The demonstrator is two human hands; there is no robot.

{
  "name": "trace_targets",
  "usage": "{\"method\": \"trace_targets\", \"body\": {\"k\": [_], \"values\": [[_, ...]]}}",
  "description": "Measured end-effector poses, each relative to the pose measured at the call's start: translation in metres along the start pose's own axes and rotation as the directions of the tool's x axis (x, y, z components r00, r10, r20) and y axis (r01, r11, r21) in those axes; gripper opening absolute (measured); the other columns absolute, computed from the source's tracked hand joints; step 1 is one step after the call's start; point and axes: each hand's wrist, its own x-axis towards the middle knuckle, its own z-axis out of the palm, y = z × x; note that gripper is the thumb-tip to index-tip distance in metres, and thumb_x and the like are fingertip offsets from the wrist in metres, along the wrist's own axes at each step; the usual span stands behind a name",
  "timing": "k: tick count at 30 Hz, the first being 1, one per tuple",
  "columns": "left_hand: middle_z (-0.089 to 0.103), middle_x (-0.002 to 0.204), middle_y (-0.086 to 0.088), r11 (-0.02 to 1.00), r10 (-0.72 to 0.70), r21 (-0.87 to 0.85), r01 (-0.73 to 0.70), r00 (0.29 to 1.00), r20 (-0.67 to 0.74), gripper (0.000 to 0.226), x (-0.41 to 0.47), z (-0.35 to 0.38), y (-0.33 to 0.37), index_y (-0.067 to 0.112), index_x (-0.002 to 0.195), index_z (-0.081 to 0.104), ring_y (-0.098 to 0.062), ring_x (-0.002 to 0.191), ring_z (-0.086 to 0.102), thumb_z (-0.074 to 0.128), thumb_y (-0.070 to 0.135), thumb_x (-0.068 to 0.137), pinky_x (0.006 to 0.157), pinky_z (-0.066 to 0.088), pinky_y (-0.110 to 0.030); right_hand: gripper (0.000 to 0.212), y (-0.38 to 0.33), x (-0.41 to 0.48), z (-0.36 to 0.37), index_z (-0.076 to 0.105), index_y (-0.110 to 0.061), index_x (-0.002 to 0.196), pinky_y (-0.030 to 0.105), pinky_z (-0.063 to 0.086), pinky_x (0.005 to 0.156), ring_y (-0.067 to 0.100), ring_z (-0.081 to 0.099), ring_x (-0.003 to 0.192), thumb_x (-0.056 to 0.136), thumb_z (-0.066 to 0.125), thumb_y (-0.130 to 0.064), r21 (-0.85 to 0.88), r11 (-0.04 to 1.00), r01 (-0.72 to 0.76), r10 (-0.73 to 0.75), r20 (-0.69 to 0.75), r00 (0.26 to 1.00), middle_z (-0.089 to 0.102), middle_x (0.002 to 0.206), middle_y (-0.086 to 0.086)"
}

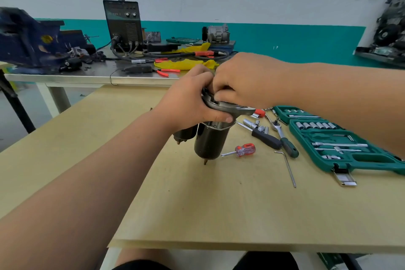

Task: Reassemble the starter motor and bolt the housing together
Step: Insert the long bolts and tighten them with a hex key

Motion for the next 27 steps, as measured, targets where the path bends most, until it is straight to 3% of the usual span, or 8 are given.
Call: {"method": "trace_targets", "body": {"k": [2,5,8,12,17,23,25,27], "values": [[0.048,0.107,0.007,0.991,-0.081,0.098,0.092,0.990,-0.113,0.064,0.000,0.012,0.007,0.018,0.101,0.060,-0.012,0.089,0.052,0.074,0.060,0.055,0.069,0.050,-0.031,0.033,-0.004,0.003,0.001,0.051,-0.017,0.067,0.025,0.028,0.049,0.011,0.043,0.057,0.097,0.045,-0.029,0.024,0.984,-0.175,0.174,0.033,0.984,0.049,0.065,-0.001],[0.037,0.096,0.006,0.916,-0.176,0.307,0.259,0.945,-0.274,0.061,0.004,0.034,0.026,0.022,0.104,0.057,-0.011,0.082,0.042,0.074,0.063,0.061,0.051,0.033,-0.029,0.032,-0.010,0.013,-0.010,0.044,-0.014,0.061,0.025,0.025,0.044,0.013,0.038,0.051,0.092,0.050,-0.018,-0.035,0.955,-0.294,0.296,0.140,0.945,0.043,0.060,0.002],[0.033,0.095,0.005,0.900,-0.206,0.308,0.308,0.924,-0.321,0.058,0.003,0.038,0.030,0.021,0.099,0.054,-0.014,0.082,0.038,0.076,0.062,0.063,0.056,0.032,-0.032,0.030,-0.007,0.011,-0.016,0.051,-0.013,0.065,0.026,0.028,0.046,0.017,0.043,0.055,0.094,0.048,-0.020,0.017,0.962,-0.272,0.261,0.223,0.939,0.048,0.063,0.004],[0.040,0.099,0.005,0.898,-0.231,0.288,0.333,0.913,-0.337,0.058,-0.007,0.027,0.018,0.021,0.088,0.047,-0.016,0.082,0.046,0.072,0.067,0.064,0.056,0.041,-0.032,0.030,-0.007,0.000,-0.005,0.054,-0.024,0.068,0.026,0.032,0.052,0.013,0.049,0.063,0.096,0.047,-0.033,0.216,0.943,-0.251,0.234,0.101,0.967,0.055,0.071,0.000],[0.040,0.095,0.006,0.901,-0.253,0.240,0.362,0.887,-0.386,0.056,-0.015,0.022,0.017,0.023,0.085,0.044,-0.014,0.084,0.044,0.076,0.064,0.063,0.050,0.032,-0.027,0.030,-0.025,0.013,-0.012,0.052,-0.017,0.065,0.025,0.034,0.047,0.017,0.053,0.058,0.091,0.054,-0.030,0.173,0.925,-0.337,0.332,0.058,0.942,0.055,0.062,0.002],[0.046,0.104,-0.001,0.872,-0.278,0.283,0.398,0.881,-0.383,0.048,-0.011,0.027,0.022,0.019,0.100,0.053,-0.020,0.094,0.048,0.075,0.050,0.070,0.059,0.034,-0.033,0.006,-0.043,0.014,-0.018,0.053,-0.011,0.087,0.030,0.039,0.054,0.019,0.050,0.066,0.091,0.055,-0.015,0.179,0.851,-0.494,0.489,0.074,0.869,0.049,0.075,0.003],[0.047,0.113,-0.005,0.866,-0.297,0.290,0.406,0.886,-0.356,0.048,-0.006,0.030,0.027,0.017,0.111,0.054,-0.026,0.102,0.050,0.072,0.041,0.074,0.062,0.032,-0.035,0.015,-0.047,0.014,-0.020,0.055,-0.013,0.103,0.036,0.041,0.064,0.024,0.046,0.078,0.089,0.054,-0.009,0.205,0.798,-0.567,0.563,0.087,0.822,0.043,0.082,0.006],[0.046,0.113,-0.005,0.862,-0.310,0.292,0.415,0.886,-0.344,0.051,-0.002,0.031,0.029,0.016,0.112,0.053,-0.027,0.104,0.049,0.071,0.045,0.074,0.063,0.033,-0.036,0.009,-0.045,0.014,-0.022,0.052,-0.014,0.094,0.036,0.044,0.067,0.024,0.047,0.075,0.087,0.056,-0.008,0.212,0.767,-0.605,0.599,0.100,0.794,0.044,0.075,0.006]]}}
